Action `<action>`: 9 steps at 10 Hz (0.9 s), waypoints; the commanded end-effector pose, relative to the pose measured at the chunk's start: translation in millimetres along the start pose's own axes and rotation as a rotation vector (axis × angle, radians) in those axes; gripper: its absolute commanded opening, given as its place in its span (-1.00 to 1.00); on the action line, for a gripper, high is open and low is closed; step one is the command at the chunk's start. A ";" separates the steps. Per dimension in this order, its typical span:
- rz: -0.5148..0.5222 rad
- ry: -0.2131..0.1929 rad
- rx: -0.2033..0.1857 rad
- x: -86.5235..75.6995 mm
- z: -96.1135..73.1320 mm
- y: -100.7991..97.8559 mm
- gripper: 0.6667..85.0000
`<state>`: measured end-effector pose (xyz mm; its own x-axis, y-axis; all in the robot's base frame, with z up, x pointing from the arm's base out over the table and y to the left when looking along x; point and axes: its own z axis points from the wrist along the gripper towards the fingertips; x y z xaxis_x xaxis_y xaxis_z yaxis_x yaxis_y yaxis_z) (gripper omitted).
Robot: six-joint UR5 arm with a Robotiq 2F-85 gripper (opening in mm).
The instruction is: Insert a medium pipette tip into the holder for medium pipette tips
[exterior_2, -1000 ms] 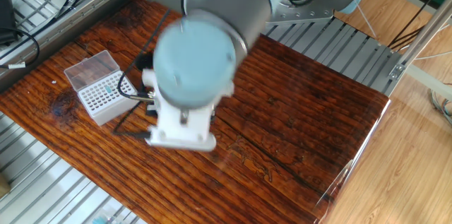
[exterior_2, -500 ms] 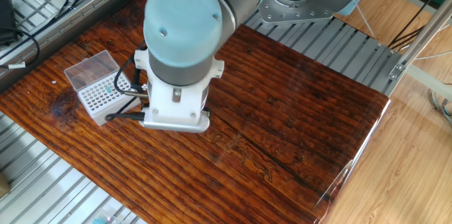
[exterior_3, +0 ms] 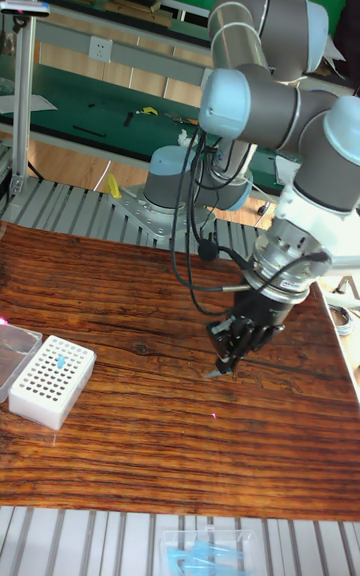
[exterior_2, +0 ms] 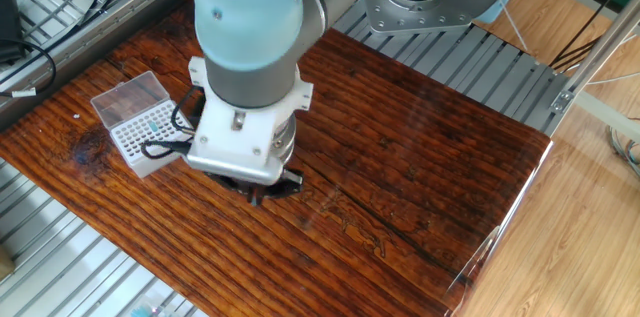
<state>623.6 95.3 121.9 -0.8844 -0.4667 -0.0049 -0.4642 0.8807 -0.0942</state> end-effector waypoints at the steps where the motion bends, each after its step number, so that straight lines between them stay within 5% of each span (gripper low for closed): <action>1: -0.021 -0.018 -0.025 15.5 -13.1 -27.8 -0.99; 4: -0.083 -0.045 -0.064 45.3 -12.8 -67.5 -0.99; 6: -0.112 -0.094 -0.057 45.4 -3.9 -80.2 -0.99; 9: -0.069 -0.052 -0.059 56.9 -3.2 -80.1 -0.99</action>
<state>616.2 8.3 132.6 -0.8312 -0.5532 -0.0546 -0.5510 0.8329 -0.0513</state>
